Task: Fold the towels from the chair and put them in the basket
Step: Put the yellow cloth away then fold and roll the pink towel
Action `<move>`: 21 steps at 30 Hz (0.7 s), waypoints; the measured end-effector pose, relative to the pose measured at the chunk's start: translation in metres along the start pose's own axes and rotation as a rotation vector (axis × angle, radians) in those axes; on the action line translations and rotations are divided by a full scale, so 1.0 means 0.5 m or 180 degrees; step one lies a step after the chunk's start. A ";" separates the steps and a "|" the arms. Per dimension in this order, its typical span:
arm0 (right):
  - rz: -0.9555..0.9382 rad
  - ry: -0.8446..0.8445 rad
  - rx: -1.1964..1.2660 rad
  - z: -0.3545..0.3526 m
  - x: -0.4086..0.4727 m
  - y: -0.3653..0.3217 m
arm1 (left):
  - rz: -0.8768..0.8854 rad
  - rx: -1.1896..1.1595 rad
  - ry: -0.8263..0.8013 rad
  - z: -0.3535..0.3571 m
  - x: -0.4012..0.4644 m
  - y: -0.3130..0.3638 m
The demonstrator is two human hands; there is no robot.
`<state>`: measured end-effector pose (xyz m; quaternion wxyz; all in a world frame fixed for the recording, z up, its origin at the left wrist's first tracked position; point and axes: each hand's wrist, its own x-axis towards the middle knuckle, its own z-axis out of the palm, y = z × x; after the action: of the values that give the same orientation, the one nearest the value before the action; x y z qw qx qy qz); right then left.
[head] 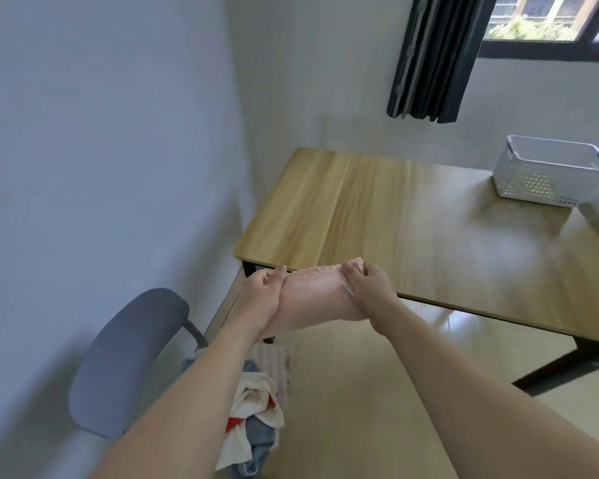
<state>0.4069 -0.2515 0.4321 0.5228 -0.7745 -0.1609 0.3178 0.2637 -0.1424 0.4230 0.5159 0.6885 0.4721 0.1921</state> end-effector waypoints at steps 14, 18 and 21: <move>-0.0146 0.0301 0.0206 -0.313 0.022 -0.050 | -0.0160 -0.0425 -0.1285 0.190 -0.043 0.226; -0.0379 0.0355 0.0119 -0.456 0.089 -0.046 | -0.0128 -0.0387 -0.1162 0.315 -0.048 0.315; -0.0432 0.0282 0.0040 -0.555 0.139 -0.053 | -0.0125 -0.0380 -0.0958 0.402 -0.054 0.374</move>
<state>0.6441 -0.3970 0.5035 0.5546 -0.7718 -0.1878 0.2481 0.4862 -0.2758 0.5166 0.6245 0.6682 0.3907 0.1044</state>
